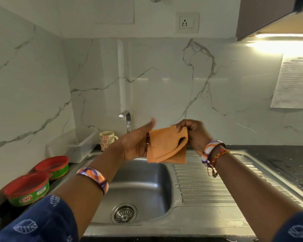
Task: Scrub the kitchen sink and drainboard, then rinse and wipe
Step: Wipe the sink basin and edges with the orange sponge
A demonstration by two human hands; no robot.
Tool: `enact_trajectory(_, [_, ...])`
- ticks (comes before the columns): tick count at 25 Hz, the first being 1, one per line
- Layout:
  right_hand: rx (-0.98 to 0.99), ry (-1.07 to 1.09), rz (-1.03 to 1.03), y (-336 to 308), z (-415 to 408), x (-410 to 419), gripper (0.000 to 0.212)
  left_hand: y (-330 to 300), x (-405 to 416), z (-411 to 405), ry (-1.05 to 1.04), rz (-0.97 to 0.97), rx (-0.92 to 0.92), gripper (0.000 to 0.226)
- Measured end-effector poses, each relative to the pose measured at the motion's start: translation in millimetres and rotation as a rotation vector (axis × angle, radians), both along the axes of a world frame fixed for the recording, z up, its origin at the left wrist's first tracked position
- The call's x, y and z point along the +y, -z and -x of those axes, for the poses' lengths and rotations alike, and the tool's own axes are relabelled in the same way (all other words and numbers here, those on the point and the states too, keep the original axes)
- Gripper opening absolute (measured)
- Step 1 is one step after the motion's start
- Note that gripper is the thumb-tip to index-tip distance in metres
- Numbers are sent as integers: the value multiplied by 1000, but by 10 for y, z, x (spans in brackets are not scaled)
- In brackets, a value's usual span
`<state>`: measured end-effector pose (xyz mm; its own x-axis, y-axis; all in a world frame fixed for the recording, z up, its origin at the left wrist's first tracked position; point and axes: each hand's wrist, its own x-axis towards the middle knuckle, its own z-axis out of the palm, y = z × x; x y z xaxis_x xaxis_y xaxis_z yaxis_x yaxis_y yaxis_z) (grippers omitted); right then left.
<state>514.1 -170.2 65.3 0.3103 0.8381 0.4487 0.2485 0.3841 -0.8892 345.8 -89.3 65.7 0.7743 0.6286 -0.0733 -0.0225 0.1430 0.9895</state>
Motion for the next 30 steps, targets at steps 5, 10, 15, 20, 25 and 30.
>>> enact_trajectory(5, [421,0,174,-36,215,116,11,38,63,-45,-344,-146,-30,9])
enact_trajectory(10, [542,-301,464,291,433,198,43,187,382,-6,-707,-144,-12,18])
enact_trajectory(15, [749,-23,351,670,771,698,15,615,393,-124,-672,-14,-43,13])
enact_trajectory(20, [286,422,628,1307,562,1204,35,1151,821,252,-500,-299,523,19])
enact_trajectory(25, [-112,671,633,1463,70,1668,25,1424,1831,1054,-552,-814,1159,44])
enact_trajectory(30, [-1011,651,774,1672,-290,2434,50,1692,2410,1322,-450,-1123,1399,32])
